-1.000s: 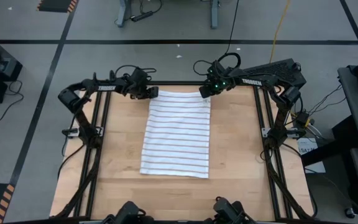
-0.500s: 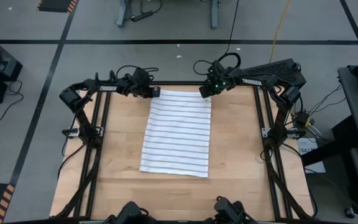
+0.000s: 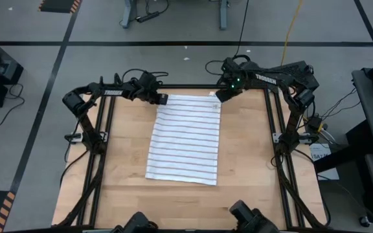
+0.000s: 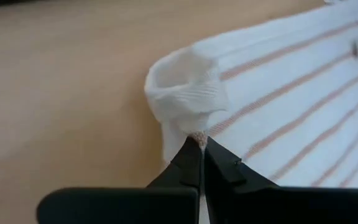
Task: Roll towel
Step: Roll the white towel
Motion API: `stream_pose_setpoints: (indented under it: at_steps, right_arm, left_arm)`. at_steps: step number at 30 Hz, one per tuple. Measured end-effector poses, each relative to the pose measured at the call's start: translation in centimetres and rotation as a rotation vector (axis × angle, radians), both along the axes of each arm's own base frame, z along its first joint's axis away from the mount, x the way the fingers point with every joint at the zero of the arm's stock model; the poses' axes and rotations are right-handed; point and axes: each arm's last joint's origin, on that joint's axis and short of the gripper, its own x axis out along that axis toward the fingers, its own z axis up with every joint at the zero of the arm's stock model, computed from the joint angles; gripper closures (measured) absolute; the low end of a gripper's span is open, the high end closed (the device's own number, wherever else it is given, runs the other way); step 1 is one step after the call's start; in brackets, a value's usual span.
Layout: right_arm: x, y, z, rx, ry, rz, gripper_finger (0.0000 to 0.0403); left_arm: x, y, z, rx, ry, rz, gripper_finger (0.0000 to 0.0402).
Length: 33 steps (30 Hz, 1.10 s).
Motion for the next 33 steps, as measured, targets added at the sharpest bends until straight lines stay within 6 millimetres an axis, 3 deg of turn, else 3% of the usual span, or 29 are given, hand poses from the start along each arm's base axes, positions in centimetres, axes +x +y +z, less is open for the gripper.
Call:
stream_pose_setpoints:
  at_steps: [5,10,18,24,31,33]
  right_arm:
    - [1.8,-0.9,3.1,-0.050,-0.223,0.178,0.0188]
    - [4.3,-1.0,5.1,-0.152,-0.396,0.225,0.0189]
    - [6.9,0.9,5.6,-0.181,-0.475,0.316,0.0206]
    - [8.0,1.9,5.7,-0.084,-0.490,0.105,0.0210]
    - [8.8,1.7,6.4,-0.170,-0.568,0.169,0.0203]
    - [8.5,1.1,6.1,-0.148,-0.573,0.116,0.0202]
  left_arm:
    - [1.9,-0.7,1.1,0.017,-0.039,-0.057,0.0398]
    - [4.1,-1.0,3.0,0.049,-0.093,-0.045,0.0398]
    - [5.9,-0.9,5.1,0.068,-0.144,0.040,0.0399]
    - [6.3,-1.1,5.4,0.054,-0.178,0.081,0.0399]
    - [7.6,-2.4,5.7,0.092,-0.209,0.018,0.0399]
    - [7.9,-2.8,5.7,0.111,-0.197,0.025,0.0399]
